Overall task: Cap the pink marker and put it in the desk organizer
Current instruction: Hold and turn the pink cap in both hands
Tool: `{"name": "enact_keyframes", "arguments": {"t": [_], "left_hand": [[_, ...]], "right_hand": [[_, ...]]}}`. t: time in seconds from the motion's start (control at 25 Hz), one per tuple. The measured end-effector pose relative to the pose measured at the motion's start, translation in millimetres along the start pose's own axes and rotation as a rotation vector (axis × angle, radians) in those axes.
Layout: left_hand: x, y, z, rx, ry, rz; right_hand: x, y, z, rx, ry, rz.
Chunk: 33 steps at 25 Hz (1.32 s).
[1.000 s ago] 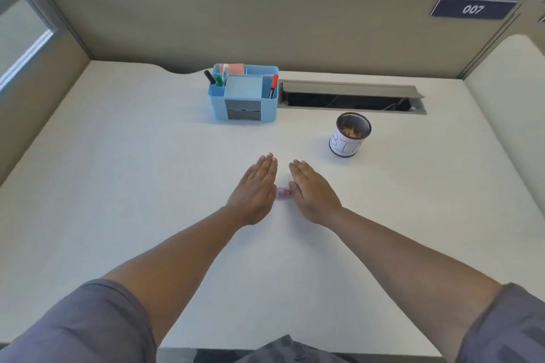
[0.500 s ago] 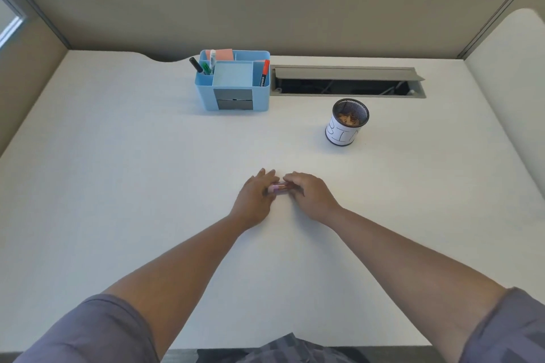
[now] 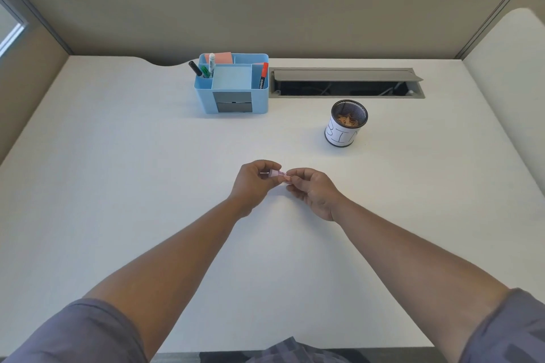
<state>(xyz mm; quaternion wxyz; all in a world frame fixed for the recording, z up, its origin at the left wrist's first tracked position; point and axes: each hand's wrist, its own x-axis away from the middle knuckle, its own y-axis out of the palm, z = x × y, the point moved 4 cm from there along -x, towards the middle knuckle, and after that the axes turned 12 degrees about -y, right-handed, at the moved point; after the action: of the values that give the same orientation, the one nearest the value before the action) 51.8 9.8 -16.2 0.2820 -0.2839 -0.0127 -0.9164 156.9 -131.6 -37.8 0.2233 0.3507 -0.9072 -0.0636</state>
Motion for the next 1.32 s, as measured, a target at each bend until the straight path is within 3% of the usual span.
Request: {"name": "enact_keyframes", "arguments": {"t": [0.64, 0.96, 1.32], "left_hand": [[0, -16, 19, -0.276, 0.098, -0.056], [2, -15, 24, -0.214, 0.149, 0.046], [0, -22, 28, -0.260, 0.140, -0.014]], "right_hand": [[6, 1, 3, -0.165, 0.019, 0.038], [3, 10, -9, -0.150, -0.067, 0.111], [6, 12, -8, -0.147, -0.030, 0.071]]}}
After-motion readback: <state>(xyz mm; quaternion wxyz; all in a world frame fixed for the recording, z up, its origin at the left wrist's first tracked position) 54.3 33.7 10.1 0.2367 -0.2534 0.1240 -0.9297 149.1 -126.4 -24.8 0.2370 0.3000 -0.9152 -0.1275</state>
